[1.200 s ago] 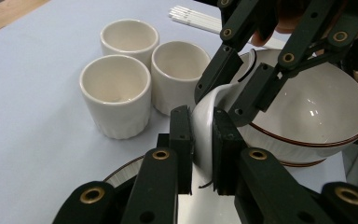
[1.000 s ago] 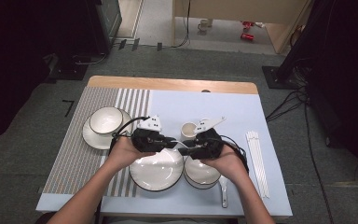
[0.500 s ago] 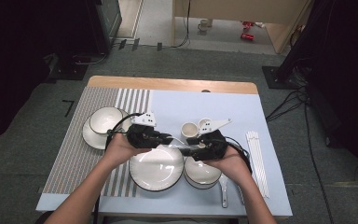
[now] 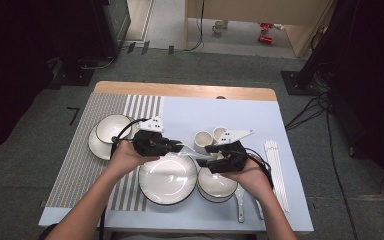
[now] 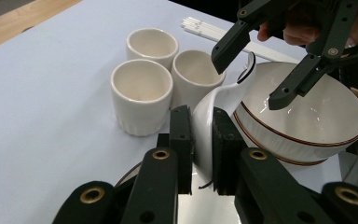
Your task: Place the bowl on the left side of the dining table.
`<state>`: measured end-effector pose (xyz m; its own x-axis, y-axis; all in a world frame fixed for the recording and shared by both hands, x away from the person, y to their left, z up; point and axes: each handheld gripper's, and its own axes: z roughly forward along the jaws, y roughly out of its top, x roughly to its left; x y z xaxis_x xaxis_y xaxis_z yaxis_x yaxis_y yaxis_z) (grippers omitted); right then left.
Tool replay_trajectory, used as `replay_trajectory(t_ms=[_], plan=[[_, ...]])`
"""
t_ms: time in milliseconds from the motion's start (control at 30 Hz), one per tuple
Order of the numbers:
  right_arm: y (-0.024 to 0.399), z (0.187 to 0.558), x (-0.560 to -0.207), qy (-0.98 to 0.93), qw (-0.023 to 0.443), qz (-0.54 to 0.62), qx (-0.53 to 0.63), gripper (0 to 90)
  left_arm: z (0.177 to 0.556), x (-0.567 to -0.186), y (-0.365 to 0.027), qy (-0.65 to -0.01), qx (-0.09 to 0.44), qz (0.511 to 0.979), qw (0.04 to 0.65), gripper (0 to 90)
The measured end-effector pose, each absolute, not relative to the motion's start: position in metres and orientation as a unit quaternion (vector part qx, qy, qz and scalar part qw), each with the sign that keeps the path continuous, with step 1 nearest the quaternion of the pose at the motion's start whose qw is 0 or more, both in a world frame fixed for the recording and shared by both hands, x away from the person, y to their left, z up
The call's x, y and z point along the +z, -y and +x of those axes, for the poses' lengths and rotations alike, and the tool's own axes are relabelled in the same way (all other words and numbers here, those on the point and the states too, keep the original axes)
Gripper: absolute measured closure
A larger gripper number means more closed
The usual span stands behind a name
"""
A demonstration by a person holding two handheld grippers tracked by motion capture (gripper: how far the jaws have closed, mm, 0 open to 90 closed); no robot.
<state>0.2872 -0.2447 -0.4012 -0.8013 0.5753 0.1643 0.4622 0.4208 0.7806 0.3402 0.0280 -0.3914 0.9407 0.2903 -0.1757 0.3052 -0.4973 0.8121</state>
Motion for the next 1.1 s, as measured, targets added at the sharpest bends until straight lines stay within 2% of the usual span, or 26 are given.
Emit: replay_trajectory(t_ms=[1100], plan=[[0.27, 0.285, -0.4, -0.827, 0.105, 0.326, 0.445, 34.9, 0.352, -0.384, -0.054, -0.203, 0.01, 0.854, 0.479, 82.4]])
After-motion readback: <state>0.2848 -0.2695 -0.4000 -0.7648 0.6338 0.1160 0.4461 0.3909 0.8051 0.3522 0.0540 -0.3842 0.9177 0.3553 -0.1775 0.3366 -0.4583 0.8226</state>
